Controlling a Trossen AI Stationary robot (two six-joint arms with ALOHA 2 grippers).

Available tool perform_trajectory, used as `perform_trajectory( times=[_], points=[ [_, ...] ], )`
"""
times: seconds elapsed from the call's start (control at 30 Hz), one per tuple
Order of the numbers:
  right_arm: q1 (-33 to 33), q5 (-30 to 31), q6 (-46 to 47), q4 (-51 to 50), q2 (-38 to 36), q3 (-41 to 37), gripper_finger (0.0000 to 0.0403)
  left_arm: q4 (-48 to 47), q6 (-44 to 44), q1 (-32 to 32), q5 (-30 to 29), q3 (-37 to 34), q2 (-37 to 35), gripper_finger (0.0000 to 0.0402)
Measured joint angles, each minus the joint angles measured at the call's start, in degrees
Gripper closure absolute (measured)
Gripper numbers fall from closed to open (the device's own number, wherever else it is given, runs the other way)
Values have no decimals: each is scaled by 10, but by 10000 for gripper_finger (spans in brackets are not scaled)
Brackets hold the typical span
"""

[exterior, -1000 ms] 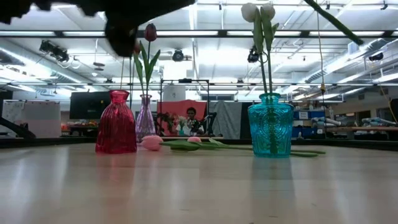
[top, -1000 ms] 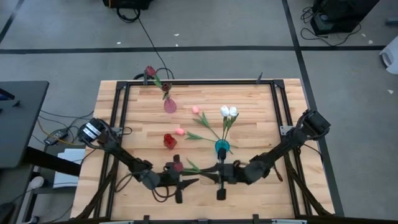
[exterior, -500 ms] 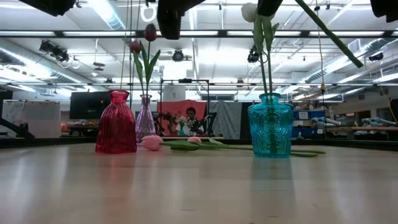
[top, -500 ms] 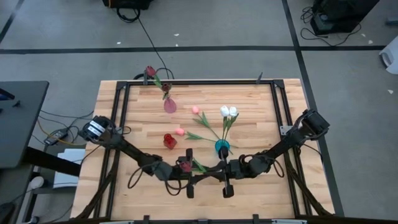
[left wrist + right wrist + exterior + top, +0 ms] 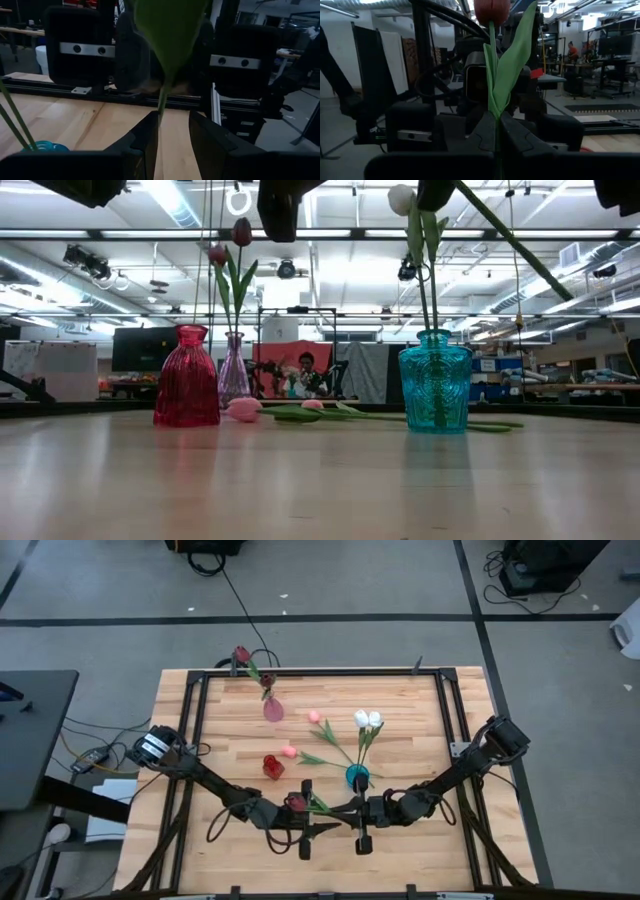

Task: Sort flowers into vase by color
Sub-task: Put the red tulip into the pink vase

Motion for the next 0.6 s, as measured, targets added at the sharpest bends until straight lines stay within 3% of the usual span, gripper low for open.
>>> perform_trajectory(
  times=[0.27, 0.6],
  points=[
    [1, 1, 9, -11, 0, 0, 387, 10, 13, 1, -6, 0, 0, 297],
    [1, 3, 15, -14, 0, 0, 386, 17, 33, 5, -18, 0, 0, 368]
  ],
)
